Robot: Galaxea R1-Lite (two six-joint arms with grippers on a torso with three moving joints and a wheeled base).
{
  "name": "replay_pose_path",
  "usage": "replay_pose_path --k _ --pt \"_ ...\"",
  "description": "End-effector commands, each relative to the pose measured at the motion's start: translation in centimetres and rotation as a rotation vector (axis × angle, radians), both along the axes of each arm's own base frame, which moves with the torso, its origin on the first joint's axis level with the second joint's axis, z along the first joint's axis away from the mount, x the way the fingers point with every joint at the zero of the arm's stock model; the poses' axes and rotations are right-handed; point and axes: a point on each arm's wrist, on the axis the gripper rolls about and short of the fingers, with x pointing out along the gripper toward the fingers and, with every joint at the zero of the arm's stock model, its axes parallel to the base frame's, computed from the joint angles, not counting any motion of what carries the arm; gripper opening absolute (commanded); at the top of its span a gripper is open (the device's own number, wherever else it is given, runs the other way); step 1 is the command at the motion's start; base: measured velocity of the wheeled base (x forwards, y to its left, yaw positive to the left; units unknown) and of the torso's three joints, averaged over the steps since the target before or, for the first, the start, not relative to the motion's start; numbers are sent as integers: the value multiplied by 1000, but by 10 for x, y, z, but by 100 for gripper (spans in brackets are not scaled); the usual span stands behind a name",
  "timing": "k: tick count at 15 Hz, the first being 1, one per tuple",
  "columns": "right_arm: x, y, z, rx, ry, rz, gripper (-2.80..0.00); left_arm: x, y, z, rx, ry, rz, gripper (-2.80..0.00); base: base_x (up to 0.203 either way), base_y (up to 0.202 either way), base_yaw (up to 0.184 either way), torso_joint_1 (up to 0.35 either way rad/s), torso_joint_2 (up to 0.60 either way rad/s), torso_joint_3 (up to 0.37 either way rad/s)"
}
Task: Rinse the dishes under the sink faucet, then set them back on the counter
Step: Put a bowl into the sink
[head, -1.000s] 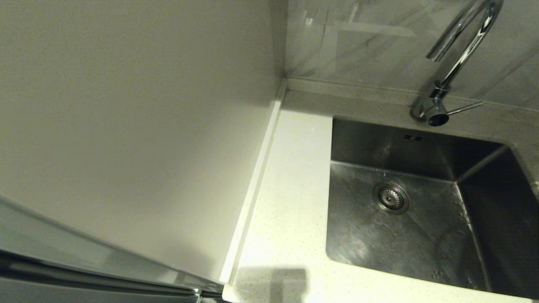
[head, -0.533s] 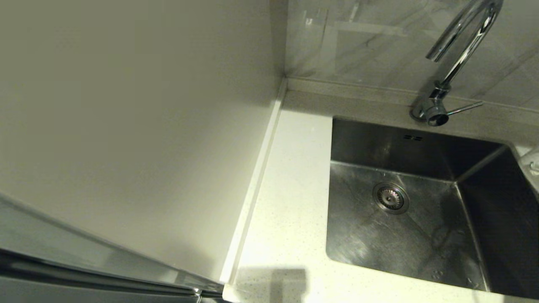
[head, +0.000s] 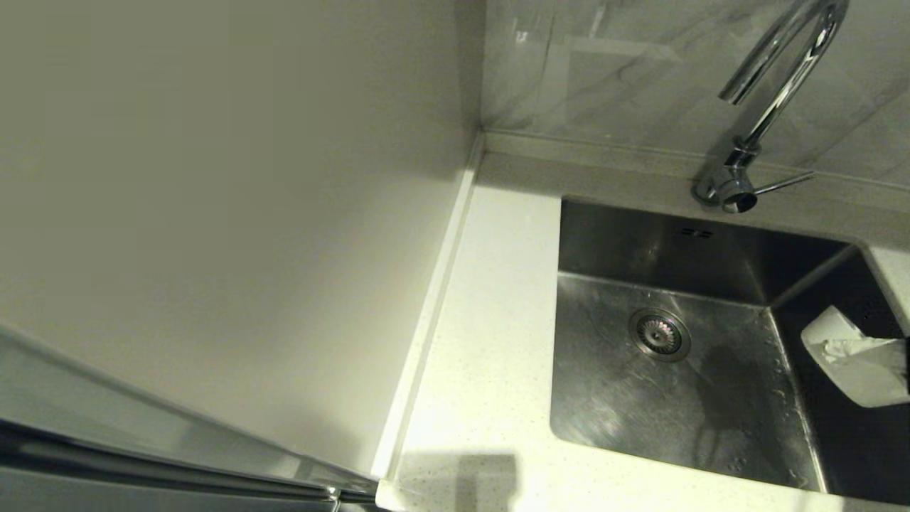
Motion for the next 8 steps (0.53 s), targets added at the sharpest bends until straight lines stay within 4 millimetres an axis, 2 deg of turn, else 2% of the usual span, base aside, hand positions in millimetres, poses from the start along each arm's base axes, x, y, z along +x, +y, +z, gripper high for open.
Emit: replay_pose_path --k 1,3,5,8 --pt "-2 22 -12 -10 51 62 -280 0 0 0 -1 -3 1 -280 0 0 0 0 0 0" --pt "3 34 -27 -47 98 86 -280 0 0 0 0 -4 1 -280 0 0 0 0 0 0" --pt "18 38 -41 -119 83 68 -280 0 0 0 -1 -3 1 -280 0 0 0 0 0 0" --pt "30 47 -63 -218 -37 52 -280 0 0 0 0 -3 -1 -280 0 0 0 0 0 0"
